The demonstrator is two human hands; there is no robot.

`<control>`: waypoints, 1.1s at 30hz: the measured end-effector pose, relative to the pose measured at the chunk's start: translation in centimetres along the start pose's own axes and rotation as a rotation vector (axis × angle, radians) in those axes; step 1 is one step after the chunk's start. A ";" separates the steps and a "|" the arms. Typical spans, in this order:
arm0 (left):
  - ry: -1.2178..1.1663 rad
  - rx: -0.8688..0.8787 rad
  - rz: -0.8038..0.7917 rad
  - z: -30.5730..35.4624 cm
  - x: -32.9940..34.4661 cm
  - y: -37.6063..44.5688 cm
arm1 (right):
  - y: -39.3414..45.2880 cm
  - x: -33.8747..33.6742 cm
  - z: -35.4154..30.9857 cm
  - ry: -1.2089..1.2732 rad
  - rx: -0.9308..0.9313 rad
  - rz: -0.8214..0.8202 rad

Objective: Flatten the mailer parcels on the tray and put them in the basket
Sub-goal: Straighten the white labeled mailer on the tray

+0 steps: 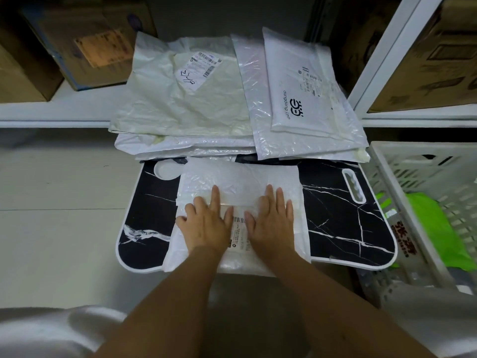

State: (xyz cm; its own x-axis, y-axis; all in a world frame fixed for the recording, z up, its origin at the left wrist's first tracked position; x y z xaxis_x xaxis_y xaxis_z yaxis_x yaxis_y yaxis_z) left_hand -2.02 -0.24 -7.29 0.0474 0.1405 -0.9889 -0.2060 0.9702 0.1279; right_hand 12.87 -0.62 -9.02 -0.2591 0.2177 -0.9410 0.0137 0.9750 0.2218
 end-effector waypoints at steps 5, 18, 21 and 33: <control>-0.013 -0.014 0.074 -0.2 0.9 -0.5 | 0.0 0.2 0.2 -0.074 0.001 -0.054; 0.002 -0.046 0.001 -1.2 -0.4 0.0 | 1.1 -1.9 0.1 -0.046 0.059 -0.191; 0.008 -0.188 -0.010 -1.9 -1.4 -0.3 | 0.7 -3.5 1.4 -0.113 0.201 -0.099; -0.550 -0.648 -0.192 -4.8 -3.9 -1.2 | -1.6 -6.6 4.4 0.260 0.617 -0.123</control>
State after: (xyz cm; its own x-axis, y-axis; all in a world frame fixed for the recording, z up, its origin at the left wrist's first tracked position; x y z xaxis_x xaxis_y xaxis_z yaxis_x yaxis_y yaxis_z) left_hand -6.67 -2.91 -3.91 0.5691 0.2236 -0.7913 -0.6539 0.7066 -0.2706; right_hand 18.80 -3.45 -4.28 -0.5168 0.1614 -0.8407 0.4979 0.8555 -0.1418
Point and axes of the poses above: each hand's wrist, its own y-axis towards the middle knuckle, its own x-axis out of the palm, z = x × y, the point moved 4 cm from there along y, towards the middle knuckle, and after that the axes turned 6 degrees about z, right-handed, at the moved point
